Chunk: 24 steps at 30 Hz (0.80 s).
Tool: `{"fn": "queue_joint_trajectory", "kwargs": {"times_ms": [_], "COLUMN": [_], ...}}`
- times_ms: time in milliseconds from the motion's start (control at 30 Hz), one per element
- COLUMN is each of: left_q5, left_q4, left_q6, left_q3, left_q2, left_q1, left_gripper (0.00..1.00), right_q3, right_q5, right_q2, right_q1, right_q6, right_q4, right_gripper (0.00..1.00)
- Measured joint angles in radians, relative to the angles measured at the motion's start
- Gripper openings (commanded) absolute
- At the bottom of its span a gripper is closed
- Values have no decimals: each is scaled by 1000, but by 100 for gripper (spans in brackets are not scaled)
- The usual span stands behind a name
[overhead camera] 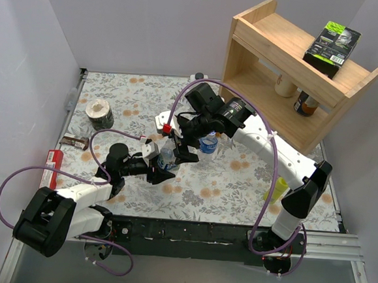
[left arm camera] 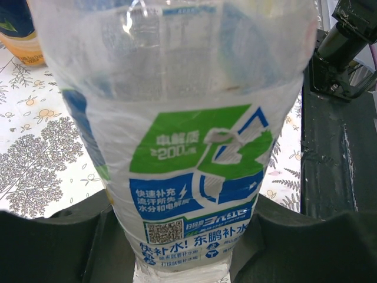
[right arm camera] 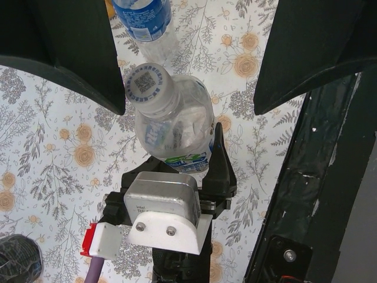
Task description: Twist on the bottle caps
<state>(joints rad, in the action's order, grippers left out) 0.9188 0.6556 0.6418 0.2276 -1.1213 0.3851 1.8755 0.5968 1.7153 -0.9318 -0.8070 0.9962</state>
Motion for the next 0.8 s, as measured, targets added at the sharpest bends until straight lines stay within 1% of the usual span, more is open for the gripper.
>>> {"fn": "queue_joint_trajectory", "kwargs": {"times_ms": [367, 800], "left_q5": [-11, -18], "left_q4": [6, 70], "left_q6": [2, 62], "left_q3": [0, 0], "left_q2": [0, -12], "left_q1": [-2, -16], "left_gripper": [0, 0], "right_q3": [0, -8], "right_q5": [-19, -72], "right_q2": [0, -20], "right_q1": [0, 1], "right_q6": [2, -12], "right_q4": [3, 2], "right_gripper": [95, 94]}}
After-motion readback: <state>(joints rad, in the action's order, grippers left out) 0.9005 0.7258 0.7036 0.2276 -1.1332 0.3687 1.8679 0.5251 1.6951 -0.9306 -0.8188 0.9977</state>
